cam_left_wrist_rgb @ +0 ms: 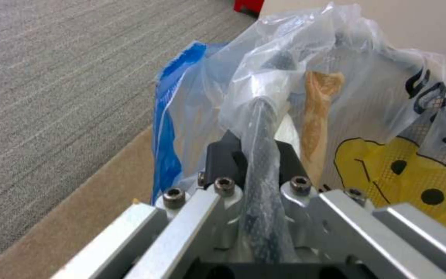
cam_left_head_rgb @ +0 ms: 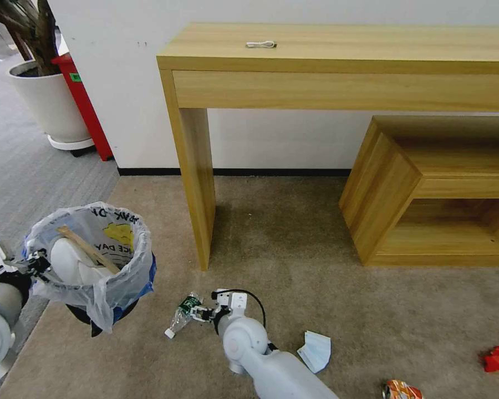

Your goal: Pick up the trash bin and place the garbage on the floor into it.

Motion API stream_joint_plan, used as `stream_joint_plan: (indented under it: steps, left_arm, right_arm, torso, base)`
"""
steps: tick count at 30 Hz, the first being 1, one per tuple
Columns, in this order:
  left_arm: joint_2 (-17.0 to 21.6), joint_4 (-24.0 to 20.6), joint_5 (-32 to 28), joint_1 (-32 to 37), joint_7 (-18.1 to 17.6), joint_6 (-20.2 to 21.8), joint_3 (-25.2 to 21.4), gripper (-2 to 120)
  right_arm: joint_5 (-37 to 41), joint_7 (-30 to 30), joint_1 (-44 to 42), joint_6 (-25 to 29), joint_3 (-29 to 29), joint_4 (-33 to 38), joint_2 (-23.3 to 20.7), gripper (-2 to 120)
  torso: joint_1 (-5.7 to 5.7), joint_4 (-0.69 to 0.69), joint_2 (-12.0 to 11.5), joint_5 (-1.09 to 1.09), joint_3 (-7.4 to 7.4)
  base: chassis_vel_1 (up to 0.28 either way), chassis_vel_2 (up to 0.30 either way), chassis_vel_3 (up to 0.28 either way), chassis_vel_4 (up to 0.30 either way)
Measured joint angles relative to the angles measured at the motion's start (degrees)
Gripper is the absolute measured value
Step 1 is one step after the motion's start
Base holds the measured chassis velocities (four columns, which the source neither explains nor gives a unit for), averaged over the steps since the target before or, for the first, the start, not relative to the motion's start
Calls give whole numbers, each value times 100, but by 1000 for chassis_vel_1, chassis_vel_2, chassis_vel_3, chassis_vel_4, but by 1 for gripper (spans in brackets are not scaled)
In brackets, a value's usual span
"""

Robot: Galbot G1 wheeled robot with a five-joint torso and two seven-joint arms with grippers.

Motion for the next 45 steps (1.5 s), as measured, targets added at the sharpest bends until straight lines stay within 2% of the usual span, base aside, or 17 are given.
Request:
stream_joint_plan:
  steps: [3,22,27,35,45]
  left_arm:
    - [-49,-20,24,23,4,0,31,2]
    - [-72,28,145,15,93,-10,149,2]
    - [-72,44,172,-25,95,-14,233,2]
    - [-105,63,275,-28,109,-33,336,2]
    - [-101,-23,363,134,114,-42,279,2]
  right_arm:
    - [-173,-187,27,29,75,-260,232,100]
    - [-1007,-1034,189,480,524,-1564,221,100]
    - [-1165,-1336,164,594,540,-1689,218,100]
    - [-1466,-2161,74,998,402,-1760,214,100]
    - [-1584,-2277,-6,1449,279,-1891,214,100]
  torso:
    - [0,2,0,1,0]
    - [0,0,0,1,0]
    - [0,0,0,1,0]
    - [0,0,0,1,0]
    - [0,0,0,2,0]
  base:
    - [0,0,0,0]
    - [0,0,0,0]
    - [0,0,0,0]
    - [0,0,0,0]
    - [0,0,0,0]
